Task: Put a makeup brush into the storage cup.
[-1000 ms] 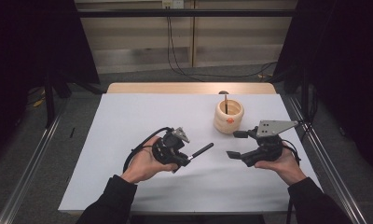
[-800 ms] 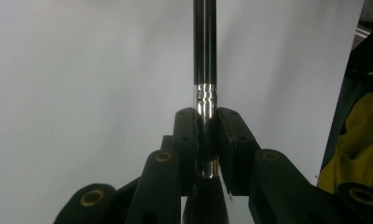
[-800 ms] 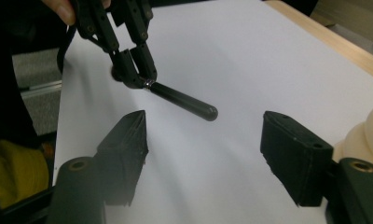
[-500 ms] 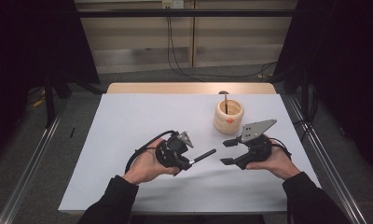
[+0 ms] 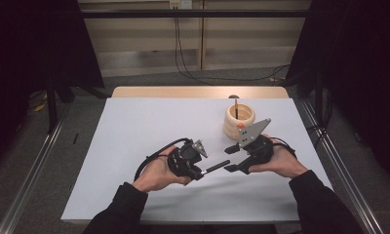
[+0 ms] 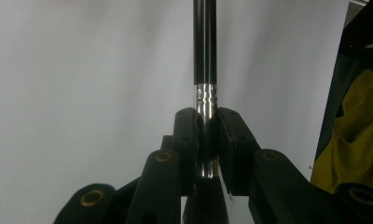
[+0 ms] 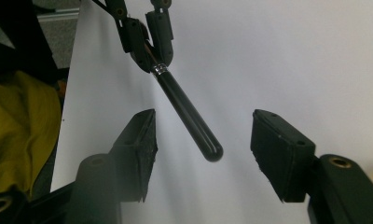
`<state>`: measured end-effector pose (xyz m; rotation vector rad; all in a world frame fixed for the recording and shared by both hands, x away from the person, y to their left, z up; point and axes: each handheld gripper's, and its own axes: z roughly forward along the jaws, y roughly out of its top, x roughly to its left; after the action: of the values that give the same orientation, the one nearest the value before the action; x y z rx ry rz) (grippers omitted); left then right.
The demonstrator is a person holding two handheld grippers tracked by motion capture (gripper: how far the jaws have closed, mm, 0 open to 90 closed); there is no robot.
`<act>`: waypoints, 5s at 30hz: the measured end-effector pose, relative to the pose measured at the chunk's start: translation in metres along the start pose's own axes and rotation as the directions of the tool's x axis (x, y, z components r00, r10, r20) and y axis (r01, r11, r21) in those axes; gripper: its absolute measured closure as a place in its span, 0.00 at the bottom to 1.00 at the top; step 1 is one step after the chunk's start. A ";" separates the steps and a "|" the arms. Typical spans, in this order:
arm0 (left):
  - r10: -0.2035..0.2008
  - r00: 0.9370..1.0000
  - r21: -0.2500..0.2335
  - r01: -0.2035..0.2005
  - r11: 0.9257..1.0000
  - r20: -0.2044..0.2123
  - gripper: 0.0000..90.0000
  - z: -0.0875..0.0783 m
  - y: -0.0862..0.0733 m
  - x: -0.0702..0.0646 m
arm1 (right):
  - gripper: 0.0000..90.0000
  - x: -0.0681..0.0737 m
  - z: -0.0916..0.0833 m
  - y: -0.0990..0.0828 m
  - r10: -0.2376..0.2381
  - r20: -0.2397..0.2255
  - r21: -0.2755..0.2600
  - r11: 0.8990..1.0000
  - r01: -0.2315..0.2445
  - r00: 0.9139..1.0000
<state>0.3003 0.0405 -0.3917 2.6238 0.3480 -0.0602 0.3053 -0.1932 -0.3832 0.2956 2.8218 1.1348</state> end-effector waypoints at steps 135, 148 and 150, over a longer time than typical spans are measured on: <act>-0.166 0.976 -0.528 0.067 0.847 -0.144 0.03 -0.035 -0.041 0.016 | 0.89 0.004 0.006 -0.024 0.050 0.032 -0.121 0.992 -0.046 0.998; -0.195 0.970 -0.577 0.077 0.813 -0.144 0.04 -0.038 -0.055 0.017 | 0.89 0.004 -0.005 -0.027 0.097 0.049 -0.229 0.970 -0.083 0.994; -0.190 0.973 -0.582 0.081 0.809 -0.129 0.04 -0.037 -0.054 0.016 | 0.89 0.004 -0.007 -0.027 0.105 0.049 -0.251 0.964 -0.089 0.993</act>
<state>0.3015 0.1082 -0.3859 1.9995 0.5268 0.2104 0.2960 -0.2163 -0.3971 0.4432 2.5990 1.4555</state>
